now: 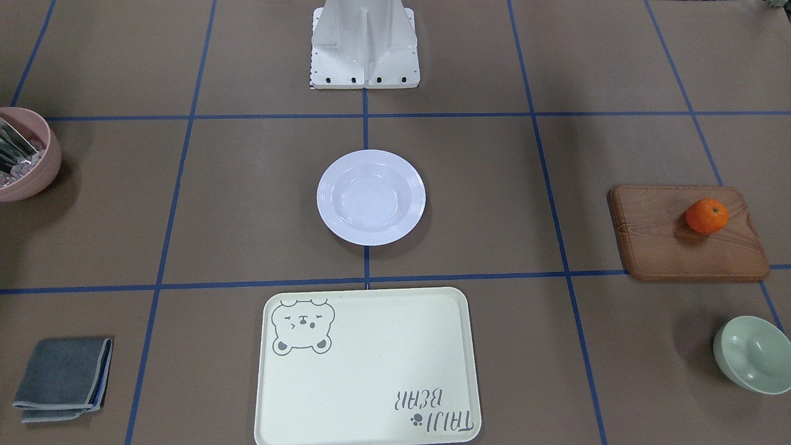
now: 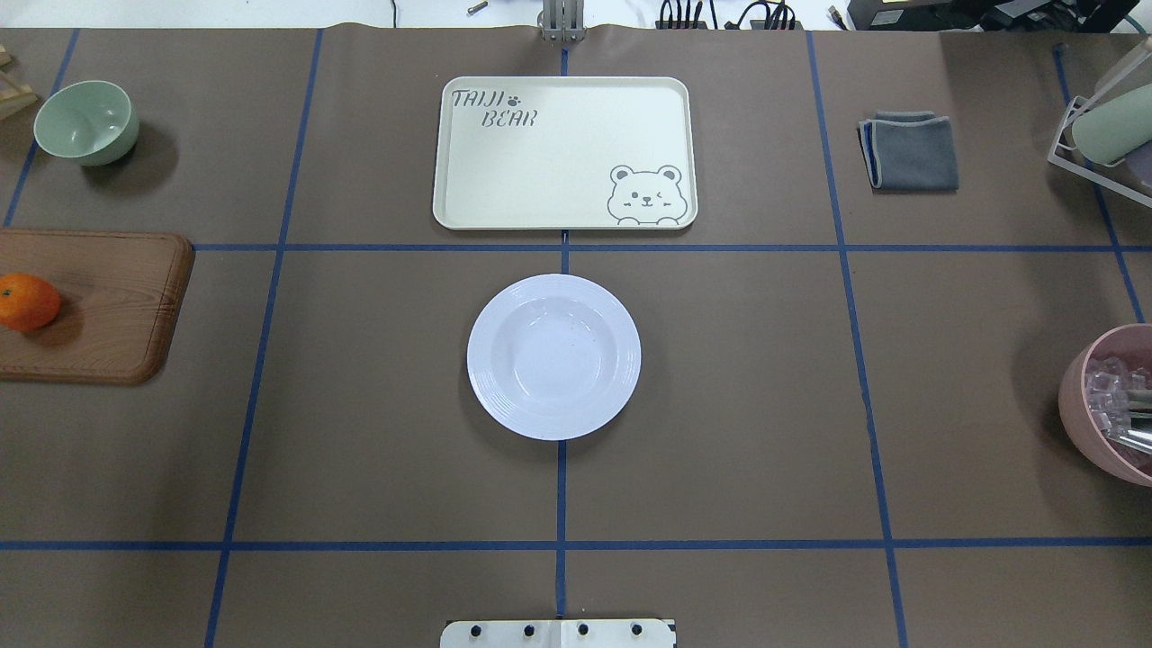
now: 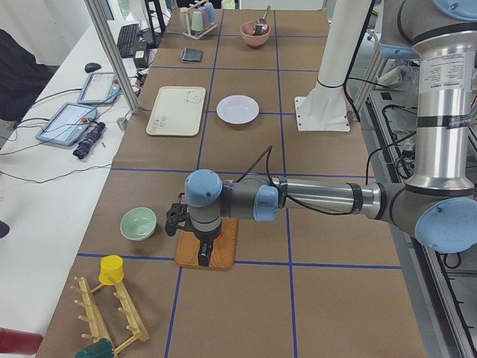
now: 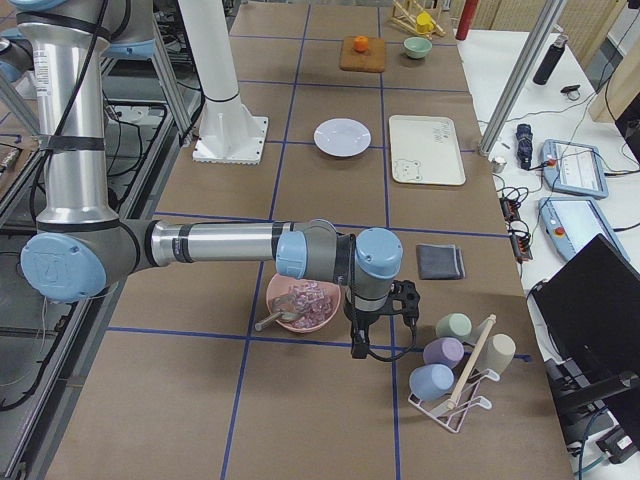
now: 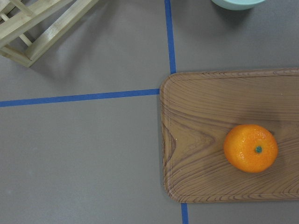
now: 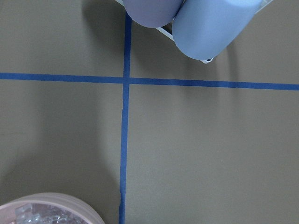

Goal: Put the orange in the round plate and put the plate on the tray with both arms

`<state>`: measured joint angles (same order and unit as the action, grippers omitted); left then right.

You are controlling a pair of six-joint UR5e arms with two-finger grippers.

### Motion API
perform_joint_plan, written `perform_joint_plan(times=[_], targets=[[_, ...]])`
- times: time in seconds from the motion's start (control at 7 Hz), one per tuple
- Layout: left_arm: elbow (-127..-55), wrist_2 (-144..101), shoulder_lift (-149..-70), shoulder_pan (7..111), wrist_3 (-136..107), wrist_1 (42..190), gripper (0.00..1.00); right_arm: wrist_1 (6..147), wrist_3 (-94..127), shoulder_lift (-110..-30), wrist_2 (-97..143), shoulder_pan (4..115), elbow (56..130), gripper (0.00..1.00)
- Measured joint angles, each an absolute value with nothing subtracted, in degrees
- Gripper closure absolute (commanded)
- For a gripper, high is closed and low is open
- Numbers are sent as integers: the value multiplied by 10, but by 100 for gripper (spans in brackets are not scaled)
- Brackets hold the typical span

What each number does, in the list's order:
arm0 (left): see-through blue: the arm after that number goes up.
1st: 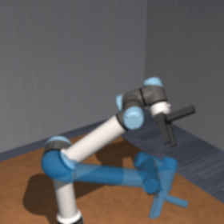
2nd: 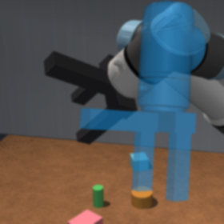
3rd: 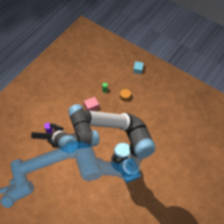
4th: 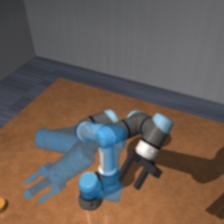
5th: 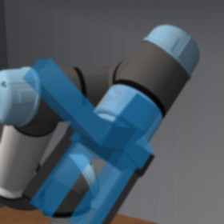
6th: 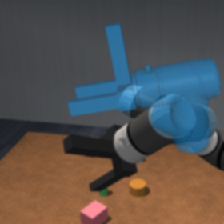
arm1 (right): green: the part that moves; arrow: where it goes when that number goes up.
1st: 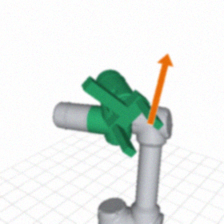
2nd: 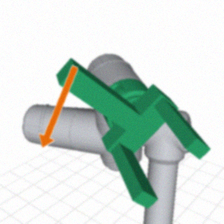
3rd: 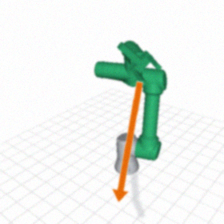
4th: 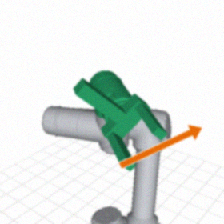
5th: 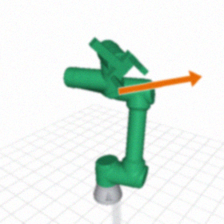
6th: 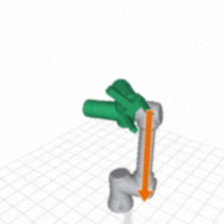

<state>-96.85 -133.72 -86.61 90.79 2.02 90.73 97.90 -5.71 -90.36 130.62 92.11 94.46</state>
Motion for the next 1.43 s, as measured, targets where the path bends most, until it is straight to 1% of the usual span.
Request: perform_joint_plan(times=[1.0,1.43], targets=[[-968,-1337,-865,908,23,911,1,977,-57,-904,1309,921,943,0],[-980,-1337,-869,903,23,912,1,977,-57,-903,1308,921,949,0]])
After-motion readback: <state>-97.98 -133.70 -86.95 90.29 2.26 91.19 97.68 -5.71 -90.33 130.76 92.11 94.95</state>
